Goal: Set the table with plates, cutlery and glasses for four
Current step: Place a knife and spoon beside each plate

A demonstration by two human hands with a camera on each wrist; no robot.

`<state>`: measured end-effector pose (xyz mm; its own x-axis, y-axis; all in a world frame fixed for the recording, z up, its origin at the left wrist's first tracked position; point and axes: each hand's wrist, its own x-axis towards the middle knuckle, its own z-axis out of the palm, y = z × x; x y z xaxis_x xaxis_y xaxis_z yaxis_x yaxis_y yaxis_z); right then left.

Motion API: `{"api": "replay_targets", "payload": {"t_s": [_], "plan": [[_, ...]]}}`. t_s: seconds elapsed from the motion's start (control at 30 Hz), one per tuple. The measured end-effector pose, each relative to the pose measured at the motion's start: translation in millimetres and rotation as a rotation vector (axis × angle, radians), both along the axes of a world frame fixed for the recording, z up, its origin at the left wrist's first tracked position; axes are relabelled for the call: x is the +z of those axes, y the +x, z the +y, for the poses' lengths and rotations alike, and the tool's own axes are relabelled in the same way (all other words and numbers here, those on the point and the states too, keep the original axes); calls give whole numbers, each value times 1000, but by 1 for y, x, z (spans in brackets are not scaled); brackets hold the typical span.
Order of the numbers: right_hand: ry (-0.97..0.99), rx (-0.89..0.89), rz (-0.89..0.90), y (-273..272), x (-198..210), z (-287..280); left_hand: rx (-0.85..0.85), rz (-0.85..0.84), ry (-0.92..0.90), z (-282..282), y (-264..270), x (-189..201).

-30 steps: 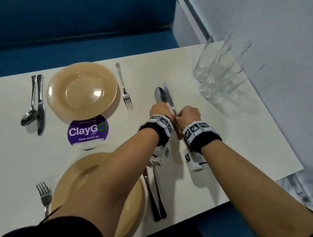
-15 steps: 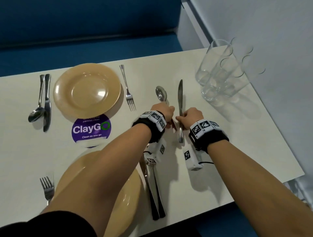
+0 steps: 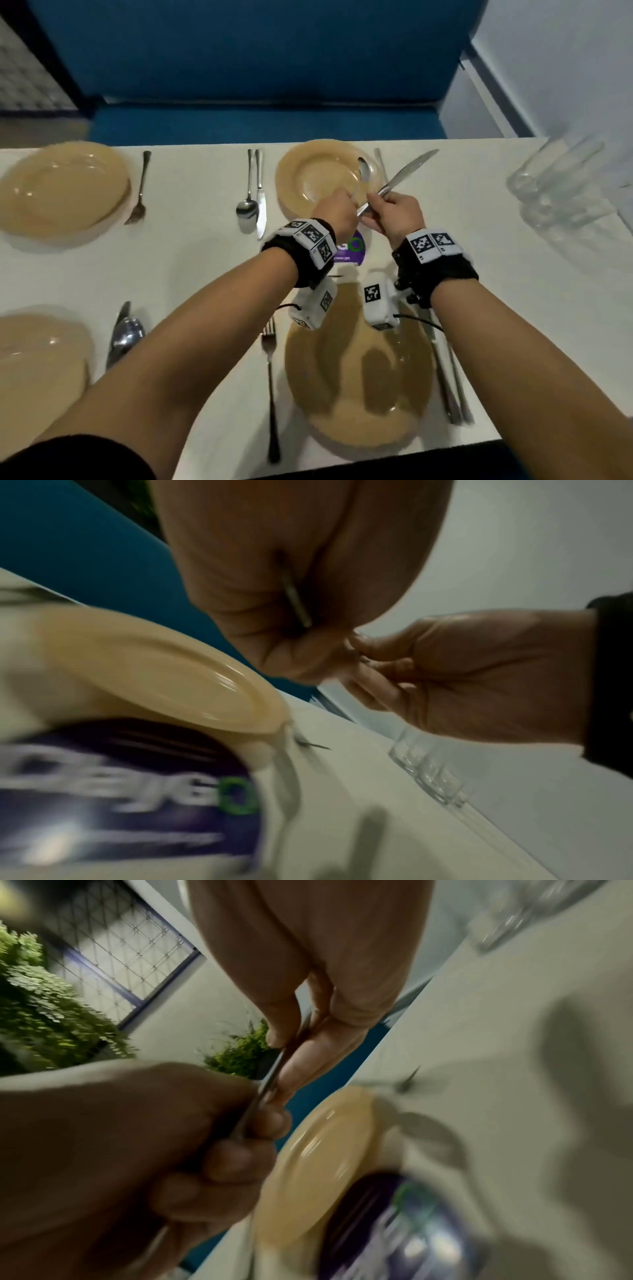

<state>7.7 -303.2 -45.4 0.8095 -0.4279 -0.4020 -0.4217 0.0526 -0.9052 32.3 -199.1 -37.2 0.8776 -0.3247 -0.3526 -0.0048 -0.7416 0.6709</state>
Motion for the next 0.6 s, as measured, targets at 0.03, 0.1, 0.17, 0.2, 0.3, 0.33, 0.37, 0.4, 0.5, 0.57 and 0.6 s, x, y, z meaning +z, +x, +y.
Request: {"api": "replay_targets", "payload": {"t_s": [0.03,0.1,0.17,0.2,0.3,0.33,0.37,0.4,0.5,0.57,0.6], "plan": [[-9,22,1,1,2,22,-9,-45,48,25,1,2],[-213,141,51,2,6,78,-71,-152,141,90,5,6],[-550,309,88,-2,10,122,-110,-197,231,147,5,8],[-690,350,75,-3,13,142,-137,-214,265,172,5,9],[-922,509,-50,2,21,187,-197,-238,346,227,5,12],[-964,625,-70,5,23,200,-201,-233,352,242,5,13],[-990,755,-71,9,24,213,-201,-235,357,255,4,13],[-1023,872,-59,13,24,225,-193,-242,363,266,4,12],[-1102,1129,27,23,26,254,-179,-257,380,298,5,14],[-1109,1219,57,32,30,272,-147,-257,369,318,10,15],[-1105,1241,63,35,31,282,-117,-258,343,328,13,13]]}}
